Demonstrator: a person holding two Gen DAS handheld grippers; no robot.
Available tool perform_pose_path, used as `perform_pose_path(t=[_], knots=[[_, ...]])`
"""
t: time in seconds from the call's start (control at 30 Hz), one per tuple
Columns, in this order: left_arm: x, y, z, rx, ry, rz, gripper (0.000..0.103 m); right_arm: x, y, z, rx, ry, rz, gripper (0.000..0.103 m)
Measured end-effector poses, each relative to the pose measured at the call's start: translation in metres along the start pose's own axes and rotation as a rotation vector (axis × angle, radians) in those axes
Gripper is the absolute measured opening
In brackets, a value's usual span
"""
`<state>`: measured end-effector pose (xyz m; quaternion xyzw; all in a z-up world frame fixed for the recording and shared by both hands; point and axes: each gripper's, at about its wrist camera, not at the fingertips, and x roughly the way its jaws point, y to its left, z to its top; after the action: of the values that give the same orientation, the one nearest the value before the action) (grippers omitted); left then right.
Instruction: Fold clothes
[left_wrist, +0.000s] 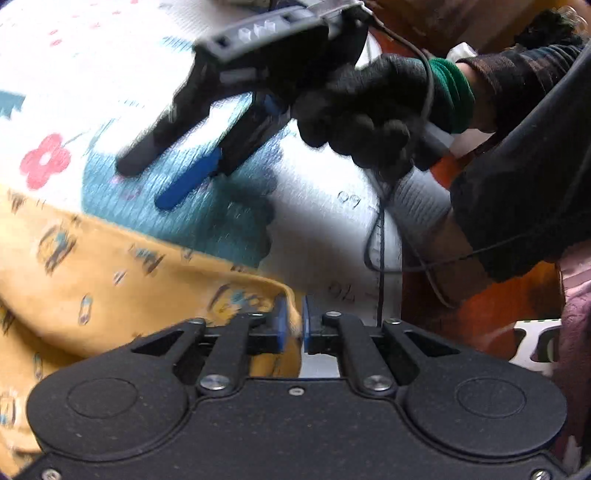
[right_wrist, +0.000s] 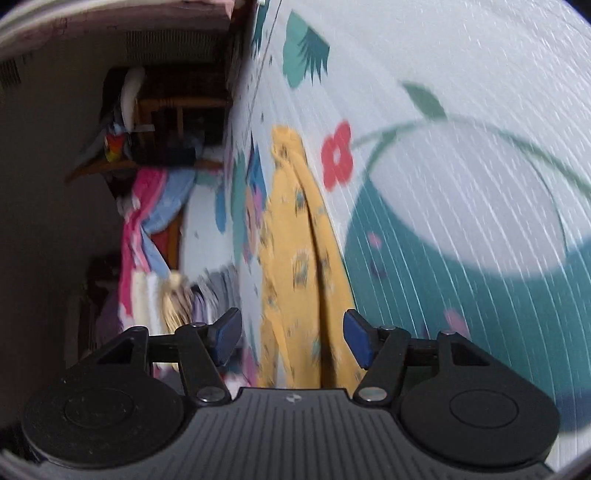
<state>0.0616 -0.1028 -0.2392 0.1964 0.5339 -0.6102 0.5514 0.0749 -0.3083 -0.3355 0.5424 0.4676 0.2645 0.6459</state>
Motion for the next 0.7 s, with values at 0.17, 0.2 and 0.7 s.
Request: perform_pose_path(t=[0.17,0.2,0.7], knots=[[-0.039,0.024,-0.031,-0.164,-0.076,0.018,0.048,0.004,0.013,-0.026,-0.139,0.084,-0.116,0.061],[-0.045,0.035,-0.041,-0.223,-0.092,0.050,0.048,0.006,0.016,-0.031,-0.167,0.096,-0.130,0.059],[-0.043,0.113,-0.089,-0.667,-0.406,0.148,0.025,0.008,0.047,-0.063,-0.483,0.095,-0.358,0.007]])
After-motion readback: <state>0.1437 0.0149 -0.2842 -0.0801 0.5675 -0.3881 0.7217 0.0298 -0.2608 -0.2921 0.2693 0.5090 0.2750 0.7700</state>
